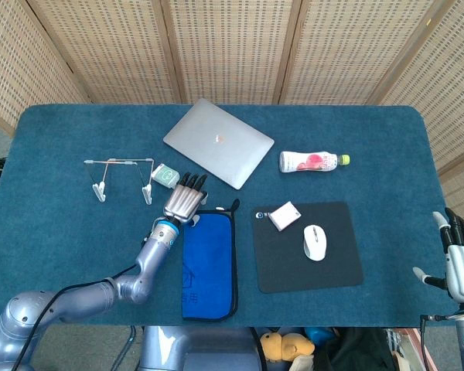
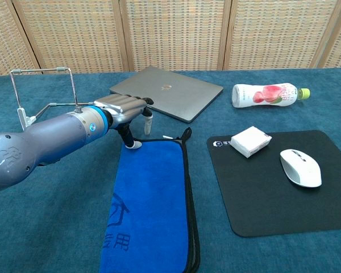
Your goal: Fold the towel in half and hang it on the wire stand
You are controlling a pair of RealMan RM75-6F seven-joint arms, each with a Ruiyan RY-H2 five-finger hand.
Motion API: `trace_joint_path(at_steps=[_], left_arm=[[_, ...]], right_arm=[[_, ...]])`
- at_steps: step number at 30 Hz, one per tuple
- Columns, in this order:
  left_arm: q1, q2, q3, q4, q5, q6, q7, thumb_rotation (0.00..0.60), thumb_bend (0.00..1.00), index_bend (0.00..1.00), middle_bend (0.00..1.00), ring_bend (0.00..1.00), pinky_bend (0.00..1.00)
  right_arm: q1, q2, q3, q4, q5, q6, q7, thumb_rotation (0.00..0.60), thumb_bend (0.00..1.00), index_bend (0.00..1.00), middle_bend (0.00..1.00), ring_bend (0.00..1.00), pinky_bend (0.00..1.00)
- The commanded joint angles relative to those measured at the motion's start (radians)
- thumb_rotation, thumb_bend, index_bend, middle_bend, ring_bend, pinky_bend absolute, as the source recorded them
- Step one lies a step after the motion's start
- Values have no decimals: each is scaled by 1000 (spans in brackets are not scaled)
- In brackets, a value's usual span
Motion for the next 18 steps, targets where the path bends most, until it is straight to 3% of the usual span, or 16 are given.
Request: trace_joint_path(at_steps=[1,10,18], left_arm=[[2,8,4,-12,-38,-1,38,600,317,421,0,0,0],[-16,40,10,-57,-171,0,154,600,323,415,0,0,0],[-21,70,3,-110,-209,1,148,600,323,423,0,0,0]], right_arm=[[0,0,0,0,0,0,2,600,0,0,0,0,0],[2,-2,-1,0,-1,-1,-4,600,0,0,0,0,0],[3,-3,-1,1,1,-2,-5,600,0,0,0,0,0]])
